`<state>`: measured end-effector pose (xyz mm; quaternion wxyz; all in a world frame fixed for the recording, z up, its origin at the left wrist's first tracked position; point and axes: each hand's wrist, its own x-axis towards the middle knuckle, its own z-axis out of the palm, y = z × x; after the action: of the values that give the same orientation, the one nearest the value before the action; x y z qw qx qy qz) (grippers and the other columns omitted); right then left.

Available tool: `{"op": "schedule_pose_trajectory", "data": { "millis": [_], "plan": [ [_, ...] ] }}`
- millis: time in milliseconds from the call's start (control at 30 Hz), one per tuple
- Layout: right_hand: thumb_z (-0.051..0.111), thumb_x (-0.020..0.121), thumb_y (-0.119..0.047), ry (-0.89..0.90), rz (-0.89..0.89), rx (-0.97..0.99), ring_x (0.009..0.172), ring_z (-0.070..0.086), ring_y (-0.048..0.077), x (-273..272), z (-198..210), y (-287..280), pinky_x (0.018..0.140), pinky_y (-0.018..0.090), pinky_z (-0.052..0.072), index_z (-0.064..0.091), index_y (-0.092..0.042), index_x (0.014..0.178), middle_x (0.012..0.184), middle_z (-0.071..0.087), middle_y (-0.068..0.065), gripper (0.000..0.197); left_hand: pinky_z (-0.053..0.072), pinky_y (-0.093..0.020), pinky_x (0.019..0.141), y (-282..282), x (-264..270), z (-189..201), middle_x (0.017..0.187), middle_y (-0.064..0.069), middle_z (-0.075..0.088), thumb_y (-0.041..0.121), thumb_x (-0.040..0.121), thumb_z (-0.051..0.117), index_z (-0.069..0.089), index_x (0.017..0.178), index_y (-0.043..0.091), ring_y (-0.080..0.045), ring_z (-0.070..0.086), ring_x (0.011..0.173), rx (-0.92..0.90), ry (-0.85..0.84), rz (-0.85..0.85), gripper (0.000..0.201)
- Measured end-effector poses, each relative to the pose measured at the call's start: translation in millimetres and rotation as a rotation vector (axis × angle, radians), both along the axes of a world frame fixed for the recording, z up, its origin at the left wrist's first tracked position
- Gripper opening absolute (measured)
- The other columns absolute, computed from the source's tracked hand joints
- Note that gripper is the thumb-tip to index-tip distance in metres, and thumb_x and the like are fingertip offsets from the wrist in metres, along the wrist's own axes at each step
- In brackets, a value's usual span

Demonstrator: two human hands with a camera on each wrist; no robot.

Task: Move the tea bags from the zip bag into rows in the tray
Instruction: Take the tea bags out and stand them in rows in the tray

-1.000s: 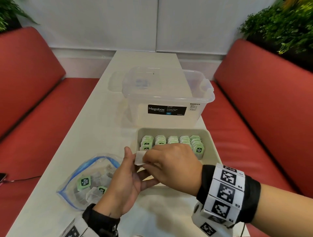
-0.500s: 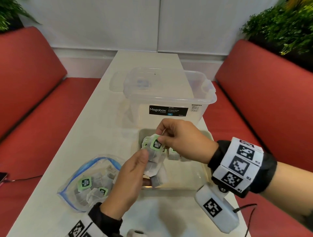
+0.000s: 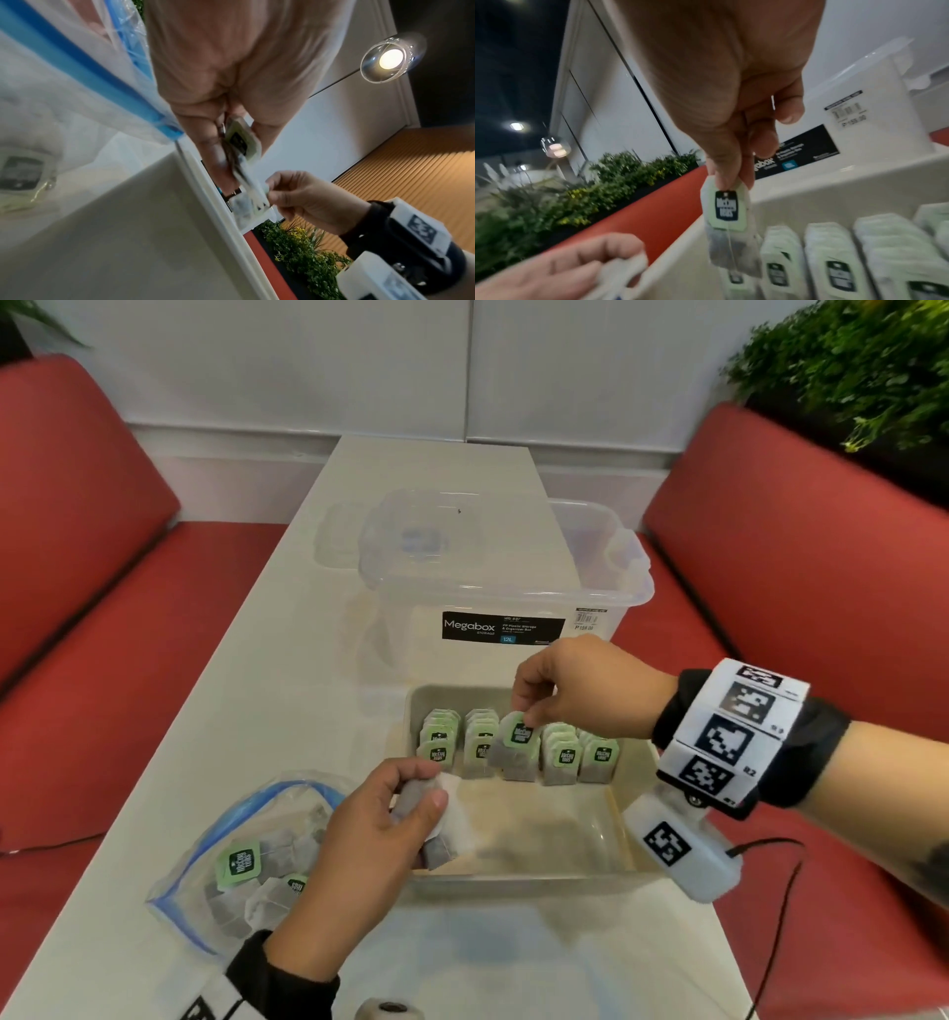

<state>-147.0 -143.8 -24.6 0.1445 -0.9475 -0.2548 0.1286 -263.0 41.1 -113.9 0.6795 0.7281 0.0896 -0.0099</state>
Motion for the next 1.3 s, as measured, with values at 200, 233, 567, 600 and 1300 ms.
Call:
{"op": "schedule_pose_trajectory", "data": {
  "millis": [200,233,567,600,1300],
  "plan": [
    [0.071,0.079,-0.021,0.044,0.013,-0.324,0.076,0.059,0.014,23,-34,3,0.067,0.026,0.045,0.067,-0.026,0.081,0.077,0.06,-0.009,0.007,0.058,-0.039,0.067,3,-1,-10,0.093,0.007,0.069,0.023,0.086,0.065,0.065,0.094,0.034,-0.011,0.067,0.079,-0.025,0.026,-0.014,0.014],
    [0.071,0.079,-0.021,0.047,0.022,-0.365,0.074,0.057,0.015,26,-40,5,0.063,0.024,0.042,0.064,-0.028,0.078,0.075,0.059,-0.009,0.01,0.058,-0.041,0.069,3,-2,-11,0.091,0.01,0.069,0.024,0.086,0.064,0.065,0.093,0.037,-0.013,0.066,0.08,-0.025,0.025,-0.017,0.015],
    [0.067,0.081,-0.02,0.084,0.072,-0.517,0.076,0.057,0.015,45,-68,15,0.063,0.024,0.041,0.07,-0.024,0.086,0.09,0.069,-0.004,0.007,0.053,-0.021,0.053,3,-4,-9,0.082,0.016,0.069,0.014,0.089,0.055,0.063,0.097,0.024,0.0,0.063,0.067,-0.114,0.032,-0.029,0.015],
    [0.065,0.082,-0.02,0.071,0.072,-0.521,0.075,0.056,0.016,45,-69,16,0.062,0.023,0.04,0.069,-0.024,0.086,0.089,0.068,-0.004,0.007,0.052,-0.021,0.053,4,-4,-9,0.081,0.015,0.069,0.014,0.088,0.055,0.063,0.096,0.024,0.0,0.063,0.066,-0.115,0.034,-0.029,0.015],
    [0.064,0.084,-0.026,-0.139,0.147,0.095,0.069,0.054,-0.005,10,-29,16,0.067,0.019,0.044,0.069,-0.026,0.092,0.083,0.065,-0.016,0.008,0.055,-0.025,0.055,2,8,3,0.112,-0.001,0.062,-0.007,0.091,0.047,0.055,0.119,0.023,-0.013,0.066,0.068,-0.378,0.147,-0.018,0.042]
  ]
}}
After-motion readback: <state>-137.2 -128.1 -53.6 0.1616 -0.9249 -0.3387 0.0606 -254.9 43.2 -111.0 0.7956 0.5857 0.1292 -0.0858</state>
